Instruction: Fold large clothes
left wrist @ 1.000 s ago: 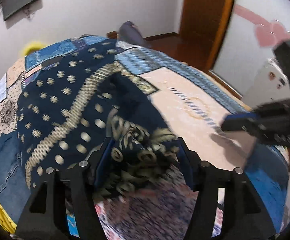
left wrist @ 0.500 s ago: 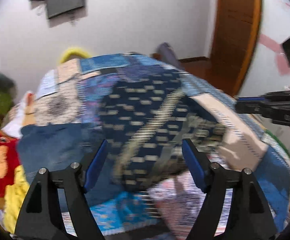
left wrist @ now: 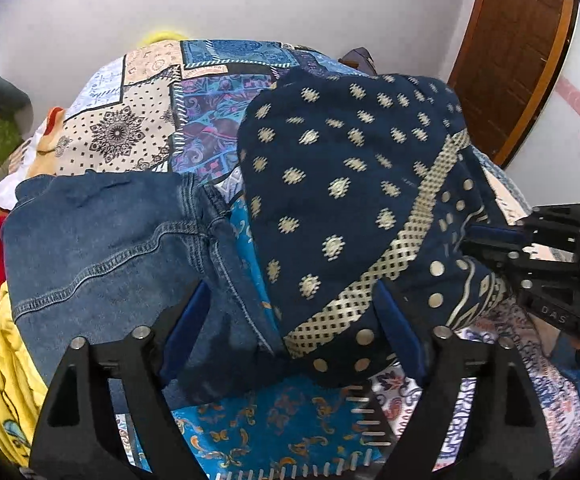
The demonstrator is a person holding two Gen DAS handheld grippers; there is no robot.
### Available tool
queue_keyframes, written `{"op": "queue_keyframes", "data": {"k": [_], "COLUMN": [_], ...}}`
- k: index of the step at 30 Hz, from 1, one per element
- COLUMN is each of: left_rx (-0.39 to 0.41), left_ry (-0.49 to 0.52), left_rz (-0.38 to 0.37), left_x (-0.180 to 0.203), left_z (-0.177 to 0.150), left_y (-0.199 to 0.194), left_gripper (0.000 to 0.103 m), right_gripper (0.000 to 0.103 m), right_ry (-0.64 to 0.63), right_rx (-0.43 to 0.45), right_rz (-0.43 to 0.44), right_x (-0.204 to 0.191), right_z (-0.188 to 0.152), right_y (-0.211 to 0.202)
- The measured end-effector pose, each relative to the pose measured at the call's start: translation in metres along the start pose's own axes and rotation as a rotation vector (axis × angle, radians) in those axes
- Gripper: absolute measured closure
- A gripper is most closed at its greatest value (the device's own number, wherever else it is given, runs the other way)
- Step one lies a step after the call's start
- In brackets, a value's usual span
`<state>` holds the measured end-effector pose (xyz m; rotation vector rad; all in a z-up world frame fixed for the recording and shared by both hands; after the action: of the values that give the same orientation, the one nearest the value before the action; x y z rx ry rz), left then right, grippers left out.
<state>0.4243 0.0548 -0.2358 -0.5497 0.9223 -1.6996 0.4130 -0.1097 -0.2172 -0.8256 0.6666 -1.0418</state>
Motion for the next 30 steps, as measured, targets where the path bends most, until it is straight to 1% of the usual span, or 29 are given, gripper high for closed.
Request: {"op": "queue_keyframes", "data": {"k": [3,7,10,12,13,14,15,16,19,22,24,27,29,30], "left_rx": [-0.018,-0.033,-0.038,-0.039,-0.04,-0.04,-0.037,-0.036,-0.036,-0.017,0.009,0.051,0.068,0.064], "left_ry": [-0.016,-0.036,-0.042,-0.054,-0.059,-0.064,-0.066,-0.065,-0.038,-0.036,-0.054,-0.086,-0.121,-0.137], "left_rz": [-0.014,-0.019,-0.01,-0.019,-0.019,-0.02,-0.018,-0.011,0.042,0.096,0.112,0.11,0.086,0.064], "left_x": [0.0,-0.001,-0.001,-0.001,-0.001,-0.001,-0.002,-0.002,-0.004,-0.013,-0.021,-0.033,-0.042,-0.044], "left_z": [-0.011,-0.022,-0.029,-0.033,-0.035,-0.037,-0.039,-0.041,-0.046,-0.043,-0.035,-0.017,-0.003,0.002], "left_y": [0.006,0.006,0.004,0.002,0.001,-0.001,-0.004,-0.007,-0.02,-0.035,-0.046,-0.056,-0.056,-0.052], "left_gripper": [0.013,0.013,0.013,0.014,0.014,0.014,0.014,0.014,0.015,0.015,0.015,0.015,0.014,0.014], "right_gripper": [0.096,0.096,0.095,0.094,0.069,0.049,0.012,0.006,0.007,0.007,0.007,0.006,0.006,0.006], "right_ry": [-0.075,-0.141,-0.133,-0.106,-0.086,-0.047,-0.008,0.015,0.134,0.19,0.225,0.278,0.309,0.318], "right_rx": [0.063,0.092,0.094,0.092,0.087,0.097,0.121,0.129,0.075,0.098,0.123,0.149,0.145,0.137], "right_rz": [-0.046,-0.127,-0.156,-0.204,-0.207,-0.218,-0.263,-0.266,-0.18,-0.133,-0.094,-0.015,0.065,0.089], "right_x": [0.001,0.0,0.005,0.016,0.024,0.036,0.051,0.06,0.093,0.109,0.113,0.109,0.102,0.096], "right_z": [-0.012,-0.024,-0.026,-0.026,-0.027,-0.028,-0.027,-0.028,-0.029,-0.023,-0.013,0.007,0.02,0.024], "right_y": [-0.002,-0.004,-0.008,-0.008,-0.009,-0.011,-0.015,-0.017,-0.027,-0.046,-0.059,-0.07,-0.071,-0.069]}}
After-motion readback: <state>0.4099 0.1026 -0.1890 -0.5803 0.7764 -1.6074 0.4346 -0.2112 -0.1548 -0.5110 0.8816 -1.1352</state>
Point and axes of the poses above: each gripper's, at about its wrist camera, not at the fingertips, and y roughly the way its jaws point, x to its right, z to its top, the point moved 4 cm from there along y, roughly the way its jaws point, and after that the axes turned 14 degrees about y, right-handed, at the moved point
